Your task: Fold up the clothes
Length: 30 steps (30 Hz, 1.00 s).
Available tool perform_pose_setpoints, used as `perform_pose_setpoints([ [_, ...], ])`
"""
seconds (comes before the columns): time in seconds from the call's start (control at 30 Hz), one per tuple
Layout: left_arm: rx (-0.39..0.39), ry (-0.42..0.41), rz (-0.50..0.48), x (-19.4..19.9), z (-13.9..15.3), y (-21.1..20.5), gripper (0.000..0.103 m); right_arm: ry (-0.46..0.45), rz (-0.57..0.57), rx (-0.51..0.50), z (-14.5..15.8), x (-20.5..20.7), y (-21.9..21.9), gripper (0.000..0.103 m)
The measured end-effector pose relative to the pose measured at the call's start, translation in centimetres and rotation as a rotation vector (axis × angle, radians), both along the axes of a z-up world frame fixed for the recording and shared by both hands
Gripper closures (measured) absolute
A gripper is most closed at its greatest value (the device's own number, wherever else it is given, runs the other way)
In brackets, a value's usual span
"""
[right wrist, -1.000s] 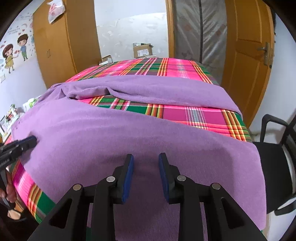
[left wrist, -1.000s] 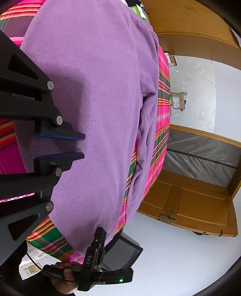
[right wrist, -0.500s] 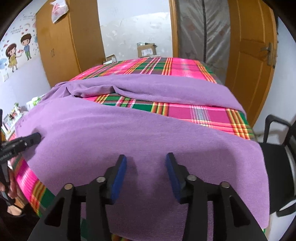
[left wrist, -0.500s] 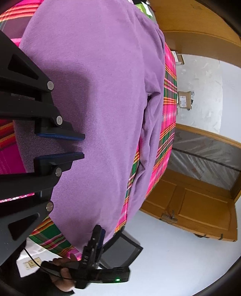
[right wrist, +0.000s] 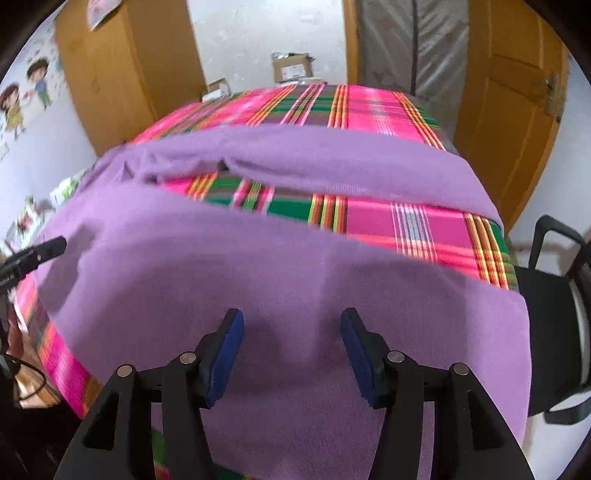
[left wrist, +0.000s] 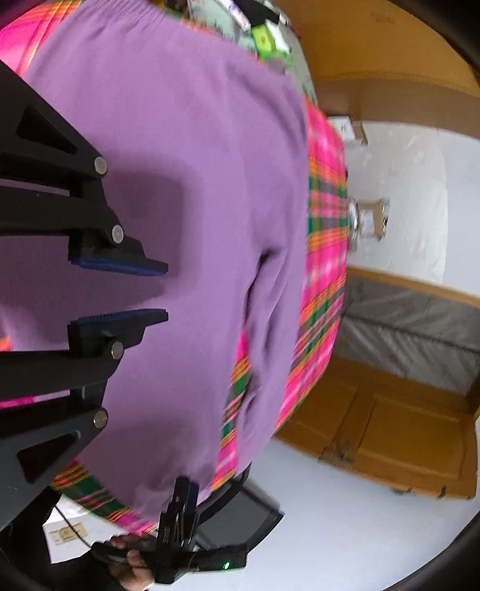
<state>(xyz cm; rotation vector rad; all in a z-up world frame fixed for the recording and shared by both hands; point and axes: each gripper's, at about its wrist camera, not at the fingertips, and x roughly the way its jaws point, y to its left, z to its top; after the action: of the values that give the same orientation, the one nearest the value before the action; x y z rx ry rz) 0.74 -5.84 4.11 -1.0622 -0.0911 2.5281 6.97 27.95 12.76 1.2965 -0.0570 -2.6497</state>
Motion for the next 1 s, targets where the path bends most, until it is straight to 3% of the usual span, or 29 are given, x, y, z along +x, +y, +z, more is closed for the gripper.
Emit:
perform_pose_setpoints([
  [0.3, -0.079, 0.021, 0.14, -3.9, 2.5, -5.6, 0.083, 0.07, 0.129, -0.032, 4.0, -4.5, -4.1, 0.046],
  [0.8, -0.151, 0.046, 0.147, -9.9, 6.5, -9.0, 0.083, 0.185, 0.34, 0.021, 10.2, -13.0, -9.6, 0.046],
  [1.0, -0.123, 0.034, 0.16, -12.0, 5.8, -9.2, 0.083, 0.185, 0.421, 0.05, 9.2, -18.2, -10.7, 0.046],
])
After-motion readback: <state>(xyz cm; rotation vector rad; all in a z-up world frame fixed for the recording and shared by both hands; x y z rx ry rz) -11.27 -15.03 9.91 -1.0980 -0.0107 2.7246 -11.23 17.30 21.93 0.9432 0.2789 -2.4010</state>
